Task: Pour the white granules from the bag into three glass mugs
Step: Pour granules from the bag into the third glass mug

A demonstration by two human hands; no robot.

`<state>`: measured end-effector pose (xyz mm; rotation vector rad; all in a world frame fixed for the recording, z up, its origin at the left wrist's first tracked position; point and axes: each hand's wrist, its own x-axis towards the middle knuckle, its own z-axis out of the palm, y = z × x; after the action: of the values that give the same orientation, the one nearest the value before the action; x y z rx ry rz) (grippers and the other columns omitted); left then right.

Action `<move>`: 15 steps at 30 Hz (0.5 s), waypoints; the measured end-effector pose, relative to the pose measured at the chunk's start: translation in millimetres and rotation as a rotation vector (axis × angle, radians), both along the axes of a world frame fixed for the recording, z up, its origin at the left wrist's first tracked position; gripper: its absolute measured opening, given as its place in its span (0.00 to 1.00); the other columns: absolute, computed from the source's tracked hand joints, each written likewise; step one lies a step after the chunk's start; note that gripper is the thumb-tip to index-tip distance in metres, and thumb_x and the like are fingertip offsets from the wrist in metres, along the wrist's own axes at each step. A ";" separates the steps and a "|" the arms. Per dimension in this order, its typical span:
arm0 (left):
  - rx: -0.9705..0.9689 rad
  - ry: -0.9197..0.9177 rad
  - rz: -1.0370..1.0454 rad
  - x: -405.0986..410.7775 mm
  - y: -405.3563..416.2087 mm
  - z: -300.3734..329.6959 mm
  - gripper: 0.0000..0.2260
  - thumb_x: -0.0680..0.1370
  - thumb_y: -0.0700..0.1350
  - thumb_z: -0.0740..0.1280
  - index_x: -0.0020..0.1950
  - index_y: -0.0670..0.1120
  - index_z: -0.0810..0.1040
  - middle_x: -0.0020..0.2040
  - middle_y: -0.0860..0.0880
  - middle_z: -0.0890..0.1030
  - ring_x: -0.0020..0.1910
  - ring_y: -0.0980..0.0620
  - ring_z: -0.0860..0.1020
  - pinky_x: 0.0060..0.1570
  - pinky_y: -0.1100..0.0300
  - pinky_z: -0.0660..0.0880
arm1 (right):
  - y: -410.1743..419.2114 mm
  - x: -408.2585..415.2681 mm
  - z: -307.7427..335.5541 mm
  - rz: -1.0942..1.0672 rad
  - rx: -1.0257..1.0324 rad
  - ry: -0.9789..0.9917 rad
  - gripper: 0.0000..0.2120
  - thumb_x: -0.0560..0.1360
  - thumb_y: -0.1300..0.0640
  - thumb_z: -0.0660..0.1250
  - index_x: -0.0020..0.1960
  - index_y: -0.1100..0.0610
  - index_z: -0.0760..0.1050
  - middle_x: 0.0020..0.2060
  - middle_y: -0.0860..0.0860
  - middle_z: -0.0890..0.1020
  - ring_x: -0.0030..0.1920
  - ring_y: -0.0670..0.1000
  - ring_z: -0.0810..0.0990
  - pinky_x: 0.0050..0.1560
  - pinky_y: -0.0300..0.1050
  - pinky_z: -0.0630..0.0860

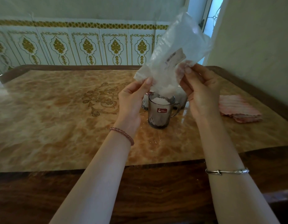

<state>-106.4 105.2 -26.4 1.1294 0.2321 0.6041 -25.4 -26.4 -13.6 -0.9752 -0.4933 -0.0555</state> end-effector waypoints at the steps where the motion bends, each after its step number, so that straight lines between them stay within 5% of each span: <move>1: -0.017 -0.007 0.006 0.1 1.7 0.6 0.03 0.72 0.43 0.73 0.45 0.47 0.84 0.45 0.53 0.85 0.49 0.57 0.80 0.61 0.56 0.71 | -1.6 1.4 0.5 0.000 0.033 0.009 0.08 0.76 0.67 0.67 0.53 0.60 0.80 0.44 0.50 0.87 0.50 0.51 0.85 0.48 0.43 0.81; 15: -0.001 0.007 -0.023 -1.1 0.1 -1.1 0.01 0.71 0.45 0.73 0.41 0.49 0.84 0.44 0.53 0.85 0.49 0.56 0.80 0.69 0.49 0.65 | 5.3 -3.1 -0.1 0.068 0.002 0.039 0.07 0.76 0.67 0.67 0.52 0.59 0.80 0.43 0.49 0.86 0.48 0.48 0.85 0.46 0.40 0.81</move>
<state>-107.5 105.3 -27.5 1.1319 0.2246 0.5795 -28.6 -21.2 -13.7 -0.9552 -0.4896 0.0238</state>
